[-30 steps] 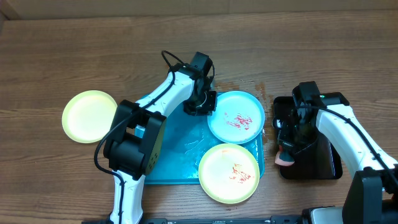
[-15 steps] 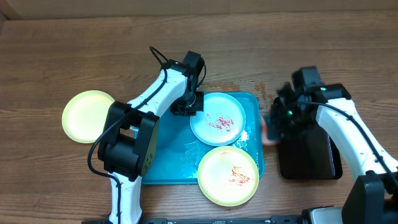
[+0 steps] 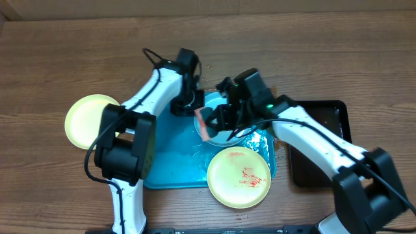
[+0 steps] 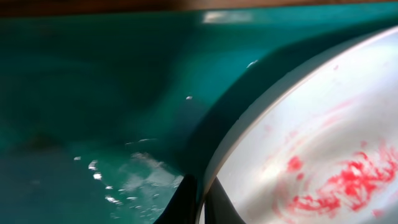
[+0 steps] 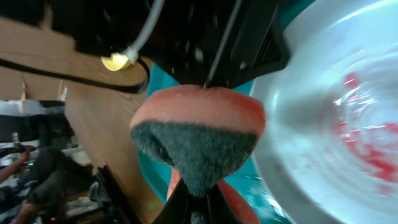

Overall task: Clean dirty plates on tray and stack at the side
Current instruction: 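Pick up the sponge with the right gripper and bring it onto the light-blue plate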

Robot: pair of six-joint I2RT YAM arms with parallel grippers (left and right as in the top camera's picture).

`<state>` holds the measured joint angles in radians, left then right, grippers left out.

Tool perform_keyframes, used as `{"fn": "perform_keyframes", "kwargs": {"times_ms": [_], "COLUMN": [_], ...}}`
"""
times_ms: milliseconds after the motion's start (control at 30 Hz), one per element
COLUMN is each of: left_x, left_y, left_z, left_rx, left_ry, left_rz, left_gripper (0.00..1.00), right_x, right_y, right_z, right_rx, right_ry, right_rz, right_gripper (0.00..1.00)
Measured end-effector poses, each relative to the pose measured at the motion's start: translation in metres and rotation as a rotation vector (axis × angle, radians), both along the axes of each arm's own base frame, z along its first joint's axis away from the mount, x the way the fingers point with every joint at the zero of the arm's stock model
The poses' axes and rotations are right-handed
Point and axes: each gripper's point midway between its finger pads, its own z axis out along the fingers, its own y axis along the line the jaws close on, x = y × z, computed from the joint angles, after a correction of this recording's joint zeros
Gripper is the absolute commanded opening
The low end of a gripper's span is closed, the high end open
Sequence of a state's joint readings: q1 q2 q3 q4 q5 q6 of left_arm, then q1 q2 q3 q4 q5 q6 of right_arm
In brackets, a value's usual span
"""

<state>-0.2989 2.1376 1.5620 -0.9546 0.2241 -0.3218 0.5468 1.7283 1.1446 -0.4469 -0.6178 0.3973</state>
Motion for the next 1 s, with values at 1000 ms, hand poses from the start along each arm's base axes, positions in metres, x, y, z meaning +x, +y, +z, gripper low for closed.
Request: {"fn": "perform_keyframes", "kwargs": {"times_ms": [1000], "left_x": [-0.025], "left_y": [0.014], "left_z": [0.005], "left_rx": [-0.083], "left_ry": [0.086], "left_rz": [-0.173], "left_gripper": [0.04], "right_x": [0.044], "right_y": [-0.031], "right_z": [-0.066], "right_rx": [-0.217], "right_ry": [0.132], "right_rz": [-0.458], "right_gripper": [0.04]}}
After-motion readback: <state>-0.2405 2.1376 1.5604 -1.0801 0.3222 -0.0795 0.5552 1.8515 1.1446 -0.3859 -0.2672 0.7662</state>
